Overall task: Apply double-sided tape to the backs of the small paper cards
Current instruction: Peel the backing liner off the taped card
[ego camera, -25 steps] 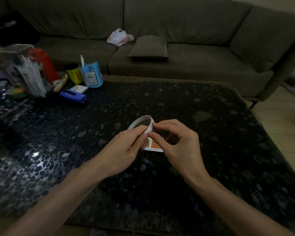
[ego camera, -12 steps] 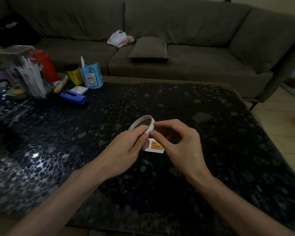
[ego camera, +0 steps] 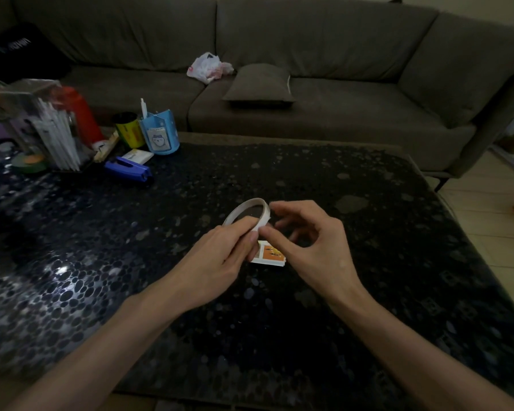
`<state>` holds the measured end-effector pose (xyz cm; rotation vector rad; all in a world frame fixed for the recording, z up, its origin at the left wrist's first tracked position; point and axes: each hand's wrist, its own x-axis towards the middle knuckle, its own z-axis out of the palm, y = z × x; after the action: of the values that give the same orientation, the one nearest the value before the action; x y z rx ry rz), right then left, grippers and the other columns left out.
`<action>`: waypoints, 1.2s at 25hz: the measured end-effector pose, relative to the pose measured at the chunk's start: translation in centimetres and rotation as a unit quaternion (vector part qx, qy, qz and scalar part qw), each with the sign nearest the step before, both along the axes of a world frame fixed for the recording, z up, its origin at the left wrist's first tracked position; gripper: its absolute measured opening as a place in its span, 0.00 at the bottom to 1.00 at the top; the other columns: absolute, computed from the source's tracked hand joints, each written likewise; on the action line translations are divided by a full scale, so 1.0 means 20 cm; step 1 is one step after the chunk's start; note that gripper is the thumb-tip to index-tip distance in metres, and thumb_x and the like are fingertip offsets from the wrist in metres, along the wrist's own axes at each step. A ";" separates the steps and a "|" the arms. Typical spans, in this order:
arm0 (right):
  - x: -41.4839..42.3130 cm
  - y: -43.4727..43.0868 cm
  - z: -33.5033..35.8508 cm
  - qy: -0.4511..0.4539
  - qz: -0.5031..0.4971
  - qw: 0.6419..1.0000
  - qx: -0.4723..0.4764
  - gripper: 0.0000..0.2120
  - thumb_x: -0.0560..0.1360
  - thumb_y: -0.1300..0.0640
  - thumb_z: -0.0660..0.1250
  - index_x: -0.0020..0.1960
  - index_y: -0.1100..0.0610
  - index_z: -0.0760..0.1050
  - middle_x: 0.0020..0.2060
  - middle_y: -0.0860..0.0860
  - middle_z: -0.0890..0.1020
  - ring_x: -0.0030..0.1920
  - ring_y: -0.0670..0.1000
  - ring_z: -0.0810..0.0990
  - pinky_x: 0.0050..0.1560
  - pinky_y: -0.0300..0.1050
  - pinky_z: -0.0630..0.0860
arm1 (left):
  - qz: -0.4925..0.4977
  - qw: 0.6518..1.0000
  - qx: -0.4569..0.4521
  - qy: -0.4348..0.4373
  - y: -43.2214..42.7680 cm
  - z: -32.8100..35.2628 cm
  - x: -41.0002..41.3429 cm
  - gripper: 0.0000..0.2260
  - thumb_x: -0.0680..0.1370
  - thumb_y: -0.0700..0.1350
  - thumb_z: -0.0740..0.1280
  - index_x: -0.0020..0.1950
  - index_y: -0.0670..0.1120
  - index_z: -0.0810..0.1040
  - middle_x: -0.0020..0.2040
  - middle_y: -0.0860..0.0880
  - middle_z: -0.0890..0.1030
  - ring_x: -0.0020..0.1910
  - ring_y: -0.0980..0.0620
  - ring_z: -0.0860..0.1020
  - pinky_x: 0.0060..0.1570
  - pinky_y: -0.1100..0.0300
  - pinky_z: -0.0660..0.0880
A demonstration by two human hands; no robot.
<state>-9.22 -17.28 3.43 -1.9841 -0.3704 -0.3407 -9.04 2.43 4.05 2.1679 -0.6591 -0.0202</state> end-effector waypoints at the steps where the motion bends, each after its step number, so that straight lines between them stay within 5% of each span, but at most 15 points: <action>1: 0.00 0.00 -0.01 -0.009 -0.004 1.000 -0.009 0.16 0.75 0.52 0.76 0.63 0.48 0.82 0.55 0.41 0.82 0.55 0.40 0.82 0.51 0.36 0.80 | 0.003 1.000 0.001 0.001 0.00 0.00 0.00 0.12 0.87 0.48 0.56 0.50 0.47 0.76 0.38 0.52 0.77 0.38 0.49 0.76 0.37 0.59 0.71; 7: 0.00 0.00 -0.01 0.015 -0.023 1.000 0.013 0.05 0.77 0.54 0.75 0.53 0.49 0.85 0.48 0.42 0.85 0.51 0.42 0.84 0.52 0.39 0.82 | 0.022 0.999 0.020 0.020 -0.01 0.02 -0.01 0.13 0.87 0.50 0.57 0.56 0.49 0.80 0.38 0.51 0.79 0.37 0.52 0.77 0.36 0.61 0.72; 15: 0.00 0.01 0.01 0.080 0.018 0.992 0.100 0.06 0.77 0.56 0.76 0.54 0.50 0.85 0.51 0.45 0.85 0.50 0.44 0.86 0.54 0.40 0.82 | 0.071 0.996 -0.043 0.010 -0.01 0.06 0.00 0.14 0.85 0.48 0.61 0.44 0.50 0.83 0.34 0.51 0.78 0.33 0.54 0.74 0.34 0.56 0.69; 20: -0.02 0.04 -0.01 0.030 -0.010 0.999 0.027 0.21 0.76 0.56 0.76 0.68 0.49 0.80 0.59 0.43 0.76 0.50 0.43 0.83 0.46 0.35 0.81 | 0.072 0.997 -0.033 -0.002 0.00 0.04 0.01 0.14 0.85 0.48 0.61 0.43 0.51 0.82 0.34 0.51 0.78 0.33 0.54 0.74 0.33 0.62 0.67; 25: -0.04 0.05 -0.01 -0.015 -0.015 1.000 -0.017 0.11 0.78 0.55 0.74 0.59 0.50 0.85 0.53 0.40 0.81 0.52 0.40 0.82 0.47 0.33 0.79 | 0.046 0.999 -0.012 -0.014 0.02 0.03 0.00 0.11 0.86 0.49 0.61 0.49 0.59 0.81 0.39 0.61 0.81 0.40 0.58 0.80 0.37 0.69 0.71; 30: -0.02 0.00 0.03 0.026 0.015 1.000 -0.004 0.06 0.77 0.54 0.75 0.54 0.48 0.86 0.48 0.41 0.85 0.51 0.43 0.84 0.52 0.44 0.83 | 0.039 0.999 -0.001 -0.010 0.03 0.03 0.01 0.12 0.85 0.51 0.61 0.49 0.57 0.82 0.39 0.54 0.81 0.40 0.51 0.80 0.37 0.54 0.75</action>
<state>-9.61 -17.22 3.97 -1.9891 -0.3675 -0.2681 -8.85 2.97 4.62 2.1927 -0.5847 0.0441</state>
